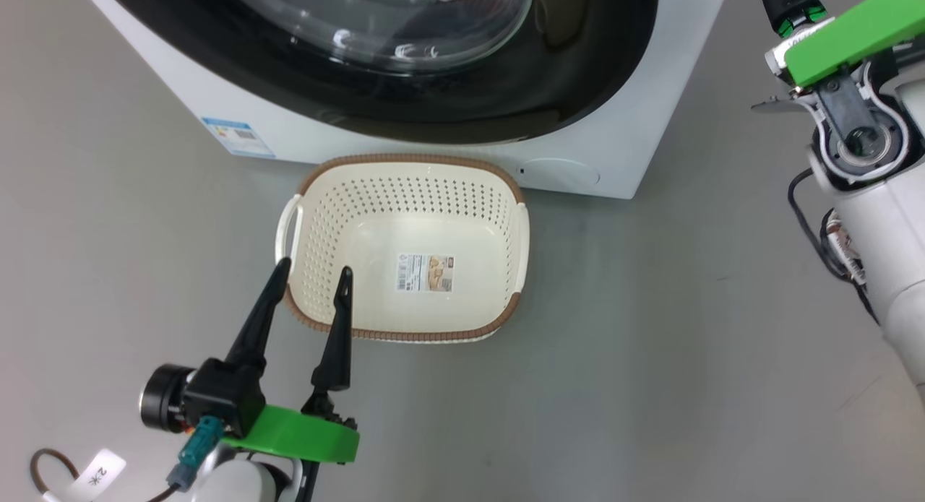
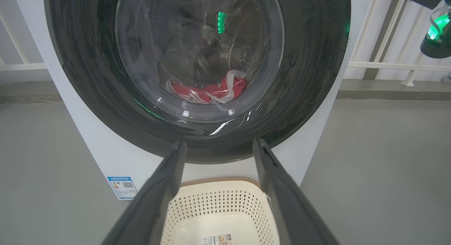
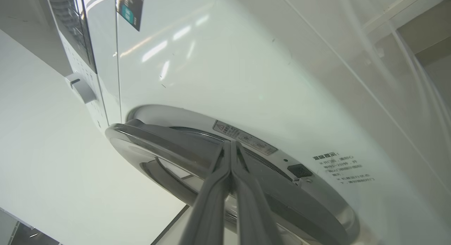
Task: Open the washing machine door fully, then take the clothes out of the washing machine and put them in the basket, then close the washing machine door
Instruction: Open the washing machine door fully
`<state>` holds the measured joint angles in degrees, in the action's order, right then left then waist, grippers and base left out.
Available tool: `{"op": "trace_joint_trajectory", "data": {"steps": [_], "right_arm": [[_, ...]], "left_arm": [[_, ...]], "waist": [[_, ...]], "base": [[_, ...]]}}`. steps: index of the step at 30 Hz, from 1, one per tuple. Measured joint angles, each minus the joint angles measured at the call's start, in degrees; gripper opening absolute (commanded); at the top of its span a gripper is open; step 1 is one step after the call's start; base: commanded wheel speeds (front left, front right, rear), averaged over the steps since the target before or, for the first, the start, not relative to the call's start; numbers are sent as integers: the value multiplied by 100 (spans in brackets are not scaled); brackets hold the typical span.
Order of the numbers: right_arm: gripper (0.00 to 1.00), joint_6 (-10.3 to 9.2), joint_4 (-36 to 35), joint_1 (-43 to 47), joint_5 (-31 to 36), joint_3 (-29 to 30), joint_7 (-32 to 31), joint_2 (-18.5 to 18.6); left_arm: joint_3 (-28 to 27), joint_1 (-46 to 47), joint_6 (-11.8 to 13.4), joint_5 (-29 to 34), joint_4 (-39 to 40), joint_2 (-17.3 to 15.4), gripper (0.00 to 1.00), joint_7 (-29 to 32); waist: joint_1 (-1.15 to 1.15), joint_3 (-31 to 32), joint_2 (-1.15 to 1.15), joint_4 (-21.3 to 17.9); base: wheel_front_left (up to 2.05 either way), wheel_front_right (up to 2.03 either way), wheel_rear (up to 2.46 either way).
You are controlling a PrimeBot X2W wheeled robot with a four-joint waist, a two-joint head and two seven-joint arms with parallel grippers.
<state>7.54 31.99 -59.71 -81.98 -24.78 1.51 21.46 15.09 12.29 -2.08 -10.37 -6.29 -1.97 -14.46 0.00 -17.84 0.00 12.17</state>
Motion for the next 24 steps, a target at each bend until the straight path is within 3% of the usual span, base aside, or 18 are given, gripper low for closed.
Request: {"op": "trace_joint_trajectory", "data": {"steps": [11, 19, 24], "right_arm": [[0, 0, 493, -591, -1198, 98, -1675, 127], [0, 0, 989, -978, -1425, 196, -2563, 153], [0, -2, 1214, -1174, -1430, 201, -2767, 166]], "left_arm": [[199, 260, 38, -121, 73, 3, 100, -1], [328, 353, 89, -196, 155, 8, 100, -1], [390, 358, 111, -201, 199, 10, 100, -1]], "waist": [[0, -340, 0, 229], [0, -557, 0, 360], [0, -651, 0, 414]], "base": [[0, 0, 0], [0, 0, 0], [0, 0, 0]]}}
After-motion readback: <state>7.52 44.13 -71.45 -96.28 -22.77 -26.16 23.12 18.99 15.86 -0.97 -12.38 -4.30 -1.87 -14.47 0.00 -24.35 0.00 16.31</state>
